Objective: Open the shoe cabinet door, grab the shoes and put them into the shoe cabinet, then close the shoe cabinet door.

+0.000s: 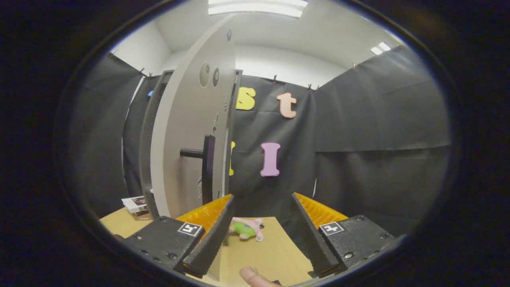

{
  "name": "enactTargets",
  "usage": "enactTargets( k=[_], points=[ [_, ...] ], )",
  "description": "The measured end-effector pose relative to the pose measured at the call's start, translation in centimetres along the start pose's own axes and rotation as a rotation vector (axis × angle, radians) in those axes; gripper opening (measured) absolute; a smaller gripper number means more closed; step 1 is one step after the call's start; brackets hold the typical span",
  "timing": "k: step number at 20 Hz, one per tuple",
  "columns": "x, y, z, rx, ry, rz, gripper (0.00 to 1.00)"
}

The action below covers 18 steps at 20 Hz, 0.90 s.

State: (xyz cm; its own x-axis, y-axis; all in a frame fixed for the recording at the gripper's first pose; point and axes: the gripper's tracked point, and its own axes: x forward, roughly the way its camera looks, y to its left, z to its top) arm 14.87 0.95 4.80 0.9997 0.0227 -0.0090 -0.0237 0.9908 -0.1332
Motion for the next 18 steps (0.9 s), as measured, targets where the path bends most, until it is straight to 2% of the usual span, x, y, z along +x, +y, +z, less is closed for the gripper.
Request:
enactTargets(
  k=[3, 7, 13, 18],
  points=[
    [-0.2, 1.9, 0.0, 0.007, 0.003, 0.012, 0.93],
    [-0.5, 3.5, -0.2, 0.058, 0.033, -0.012, 0.93],
    [-1.0, 4.2, 0.5, -0.001, -0.007, -0.107, 0.92],
    [-0.7, 8.9, 0.4, -0.005, -0.004, -0.017, 0.92]
  ],
)
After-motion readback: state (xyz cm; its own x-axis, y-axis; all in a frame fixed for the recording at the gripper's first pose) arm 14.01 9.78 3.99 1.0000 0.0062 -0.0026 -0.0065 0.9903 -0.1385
